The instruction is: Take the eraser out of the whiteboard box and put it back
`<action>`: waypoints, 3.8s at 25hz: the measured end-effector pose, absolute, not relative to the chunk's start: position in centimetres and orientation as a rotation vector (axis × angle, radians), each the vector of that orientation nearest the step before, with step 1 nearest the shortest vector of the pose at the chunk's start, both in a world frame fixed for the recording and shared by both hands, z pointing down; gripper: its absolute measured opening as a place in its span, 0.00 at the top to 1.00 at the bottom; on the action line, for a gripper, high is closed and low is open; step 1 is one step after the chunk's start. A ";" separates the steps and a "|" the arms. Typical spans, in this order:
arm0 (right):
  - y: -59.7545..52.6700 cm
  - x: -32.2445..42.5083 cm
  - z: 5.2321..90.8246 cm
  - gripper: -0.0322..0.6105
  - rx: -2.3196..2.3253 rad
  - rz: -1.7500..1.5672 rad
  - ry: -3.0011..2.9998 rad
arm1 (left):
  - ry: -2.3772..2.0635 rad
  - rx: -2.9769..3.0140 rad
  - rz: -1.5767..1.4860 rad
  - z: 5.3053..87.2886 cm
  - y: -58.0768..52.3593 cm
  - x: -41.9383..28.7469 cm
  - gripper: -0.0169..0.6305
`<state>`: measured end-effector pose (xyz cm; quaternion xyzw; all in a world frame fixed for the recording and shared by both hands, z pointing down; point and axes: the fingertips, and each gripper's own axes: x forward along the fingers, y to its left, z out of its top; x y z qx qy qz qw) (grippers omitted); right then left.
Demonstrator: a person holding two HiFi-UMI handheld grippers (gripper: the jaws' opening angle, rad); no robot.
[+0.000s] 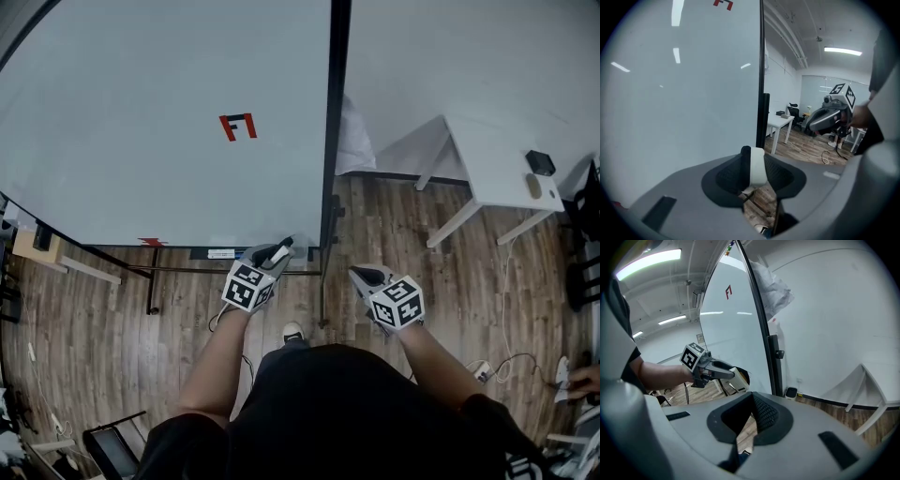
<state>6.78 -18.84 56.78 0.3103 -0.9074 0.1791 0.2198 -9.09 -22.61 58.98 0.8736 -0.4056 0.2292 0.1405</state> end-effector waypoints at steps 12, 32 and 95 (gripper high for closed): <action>-20.8 7.7 58.0 0.96 0.892 0.529 -2.473 | -1.110 2.539 0.685 60.5 -25.8 -7.4 0.75; -21.4 7.3 59.9 0.96 0.905 0.572 -2.429 | -1.003 2.512 0.740 65.1 -26.9 -6.5 0.75; -18.9 7.6 58.6 0.96 0.857 0.516 -2.447 | -1.155 2.487 0.623 61.9 -25.3 -7.9 0.70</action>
